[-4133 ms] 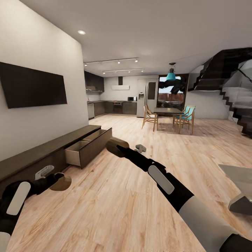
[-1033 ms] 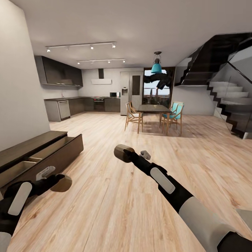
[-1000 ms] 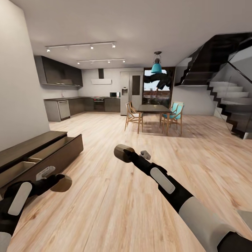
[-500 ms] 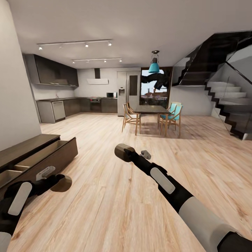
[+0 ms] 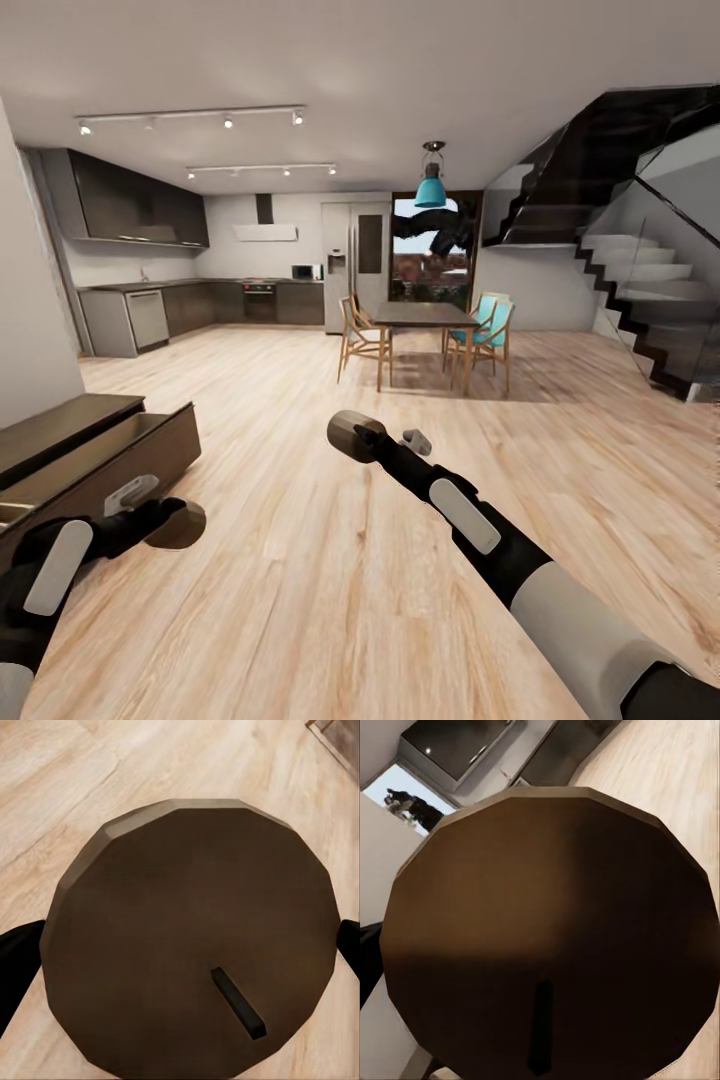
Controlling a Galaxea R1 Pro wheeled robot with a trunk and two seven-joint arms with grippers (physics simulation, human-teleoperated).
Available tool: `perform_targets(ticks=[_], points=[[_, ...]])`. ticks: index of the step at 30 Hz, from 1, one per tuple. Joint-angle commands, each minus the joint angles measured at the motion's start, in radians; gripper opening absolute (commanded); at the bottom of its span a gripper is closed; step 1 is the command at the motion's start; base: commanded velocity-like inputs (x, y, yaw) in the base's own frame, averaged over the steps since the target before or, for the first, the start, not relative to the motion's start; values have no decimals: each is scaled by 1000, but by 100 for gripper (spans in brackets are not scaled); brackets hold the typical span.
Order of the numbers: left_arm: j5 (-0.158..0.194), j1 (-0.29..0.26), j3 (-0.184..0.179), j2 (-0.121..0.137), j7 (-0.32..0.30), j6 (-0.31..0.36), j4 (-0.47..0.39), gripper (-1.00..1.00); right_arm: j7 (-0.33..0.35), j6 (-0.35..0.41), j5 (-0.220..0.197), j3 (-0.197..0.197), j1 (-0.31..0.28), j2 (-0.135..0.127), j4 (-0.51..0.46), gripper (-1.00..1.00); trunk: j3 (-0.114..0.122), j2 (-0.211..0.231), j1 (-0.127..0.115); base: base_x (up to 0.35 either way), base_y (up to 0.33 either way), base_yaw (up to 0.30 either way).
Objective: Place each of the two pumpkins and all three candles from the living room inside a cabinet in the living room (use any cabinet), then make sure every cabinet is closed, and position the cauldron so it is next to a table in the living room.
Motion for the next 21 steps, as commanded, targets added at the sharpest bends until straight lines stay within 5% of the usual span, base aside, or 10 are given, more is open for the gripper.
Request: perform_targets(ticks=[1, 21], points=[[13, -1, 1, 0, 9, 4, -2, -100, 2, 0, -8, 2, -1, -1, 0, -100, -1, -1, 0, 336, -92, -113], [11, -1, -1, -1, 11, 3, -2, -100, 12, 10, -24, -15, -1, -7, 4, -100, -1, -1, 0, 318, -135, -7]])
